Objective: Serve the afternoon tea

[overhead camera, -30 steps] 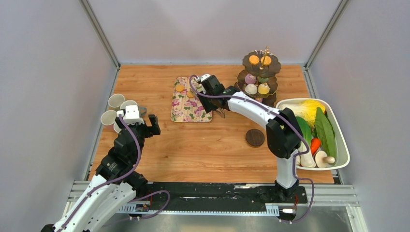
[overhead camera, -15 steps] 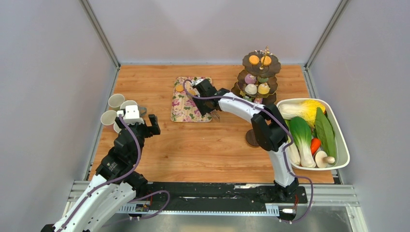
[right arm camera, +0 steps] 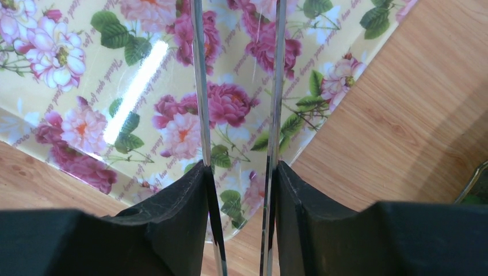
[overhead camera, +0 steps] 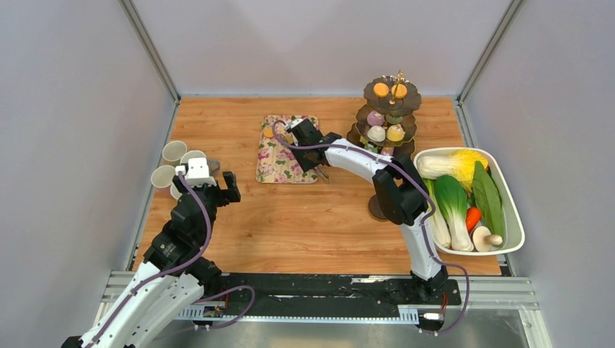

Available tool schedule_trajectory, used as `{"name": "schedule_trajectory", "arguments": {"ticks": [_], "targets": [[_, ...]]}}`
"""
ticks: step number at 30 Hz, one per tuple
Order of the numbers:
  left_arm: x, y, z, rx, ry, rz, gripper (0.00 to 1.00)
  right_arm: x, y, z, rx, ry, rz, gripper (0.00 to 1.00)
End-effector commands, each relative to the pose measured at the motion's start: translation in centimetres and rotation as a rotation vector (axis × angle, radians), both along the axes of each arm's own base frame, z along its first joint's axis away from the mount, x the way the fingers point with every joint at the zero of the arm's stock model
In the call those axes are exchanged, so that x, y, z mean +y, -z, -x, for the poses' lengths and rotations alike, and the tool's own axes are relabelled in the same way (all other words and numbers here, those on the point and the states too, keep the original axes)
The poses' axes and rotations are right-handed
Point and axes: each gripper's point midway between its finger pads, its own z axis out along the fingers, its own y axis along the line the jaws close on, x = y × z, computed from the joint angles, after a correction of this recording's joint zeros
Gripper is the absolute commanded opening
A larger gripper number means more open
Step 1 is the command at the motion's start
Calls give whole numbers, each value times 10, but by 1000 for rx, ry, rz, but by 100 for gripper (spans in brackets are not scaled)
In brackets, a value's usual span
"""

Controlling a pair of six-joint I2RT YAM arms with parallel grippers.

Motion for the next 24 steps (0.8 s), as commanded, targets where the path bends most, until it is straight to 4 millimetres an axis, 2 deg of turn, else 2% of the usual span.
{"name": "schedule_trajectory", "arguments": {"ticks": [1, 5, 11, 19, 24], "targets": [[0, -4, -1, -15, 2, -6, 100, -5, -57, -2, -113, -4, -27, 39], [-1, -4, -1, -16, 7, -4, 100, -18, -88, 6, -152, 5, -30, 39], [-1, -5, 0, -18, 9, -1, 100, -43, -146, 19, -233, 34, -37, 39], [-2, -5, 0, -20, 15, 4, 100, -92, -239, 39, -415, 122, -66, 41], [-3, -5, 0, -21, 19, 5, 100, -134, -282, 54, -502, 203, -79, 42]]}}
